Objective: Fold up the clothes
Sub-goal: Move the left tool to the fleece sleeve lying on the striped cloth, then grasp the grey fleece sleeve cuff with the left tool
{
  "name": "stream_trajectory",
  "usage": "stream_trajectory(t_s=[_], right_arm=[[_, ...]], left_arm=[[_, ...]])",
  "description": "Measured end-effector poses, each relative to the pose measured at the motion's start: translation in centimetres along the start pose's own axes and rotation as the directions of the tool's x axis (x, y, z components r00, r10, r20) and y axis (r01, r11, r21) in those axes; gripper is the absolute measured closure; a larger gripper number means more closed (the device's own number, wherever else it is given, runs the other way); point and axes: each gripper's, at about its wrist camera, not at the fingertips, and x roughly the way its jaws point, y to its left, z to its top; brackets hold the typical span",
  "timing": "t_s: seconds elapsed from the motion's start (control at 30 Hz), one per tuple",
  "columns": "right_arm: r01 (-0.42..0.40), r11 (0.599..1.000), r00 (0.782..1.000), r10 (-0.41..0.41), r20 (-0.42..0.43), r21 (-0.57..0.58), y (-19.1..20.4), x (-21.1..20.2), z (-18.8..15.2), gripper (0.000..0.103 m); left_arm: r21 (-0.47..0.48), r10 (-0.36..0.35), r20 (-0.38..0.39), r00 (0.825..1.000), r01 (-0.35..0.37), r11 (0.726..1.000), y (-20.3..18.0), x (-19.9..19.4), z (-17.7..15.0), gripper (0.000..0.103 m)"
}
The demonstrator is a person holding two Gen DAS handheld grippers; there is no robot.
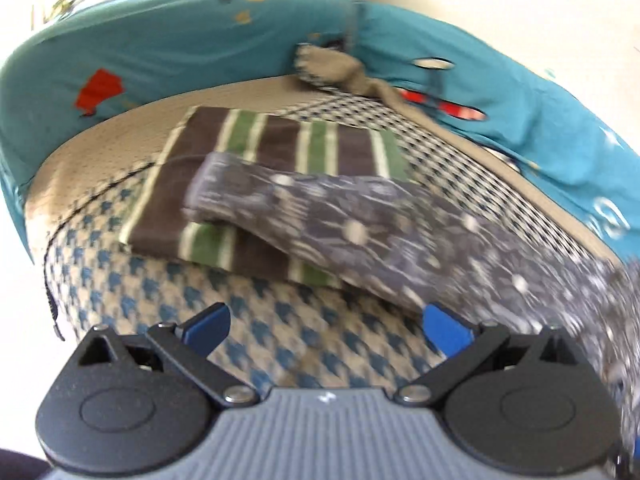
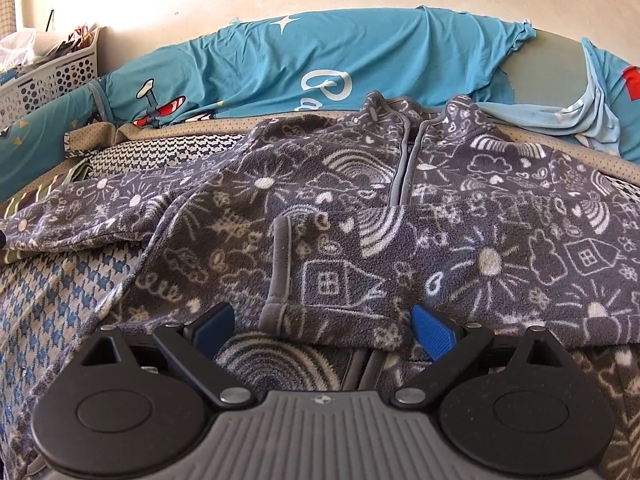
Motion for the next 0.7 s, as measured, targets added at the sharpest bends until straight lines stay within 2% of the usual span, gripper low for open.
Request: stream_trajectory(t_s=[0.2, 0.3, 0.37, 0.5, 0.6, 0.7], right_arm=[[-0.003, 1.000, 1.000, 0.003, -0.001, -0.005, 0.0, 0.0, 0.0, 0.007], [-0.004, 1.000, 1.000, 0.004, -0.002, -0.008, 0.1, 0.1, 0.0, 0.006], [-0.004, 1.000, 1.000, 0.004, -0.004, -0.012, 0.1, 0.2, 0.0, 0.005], [0.001, 1.000, 1.000, -0.001, -0.009, -0.027, 0.4, 0.3, 0.0, 0.004], [0.004, 0.999, 1.000, -0.004, -0.012, -0.037, 0.5, 0.4, 0.0, 0.003], [0.003, 0.999, 1.000, -0.004, -0.013, -0.041, 0.5, 0.5, -0.1, 0.002]], left_arm=[[-0.066, -0.064, -0.054, 0.997, 0.060, 0.996, 2.6, 1.4, 3.3, 0.000], [-0.071, -0.129, -0.113, 0.985, 0.122, 0.990, 3.1, 2.6, 4.2, 0.000], [-0.097, -0.146, -0.129, 0.981, 0.134, 0.986, 3.6, 3.1, 4.4, 0.000], [-0.153, -0.187, -0.127, 0.974, 0.167, 0.974, 4.3, 3.5, 4.4, 0.000], [-0.147, -0.189, -0.078, 0.979, 0.177, 0.973, 4.2, 3.1, 4.4, 0.001], [-0.159, -0.215, -0.059, 0.975, 0.204, 0.966, 4.2, 3.2, 4.6, 0.009]])
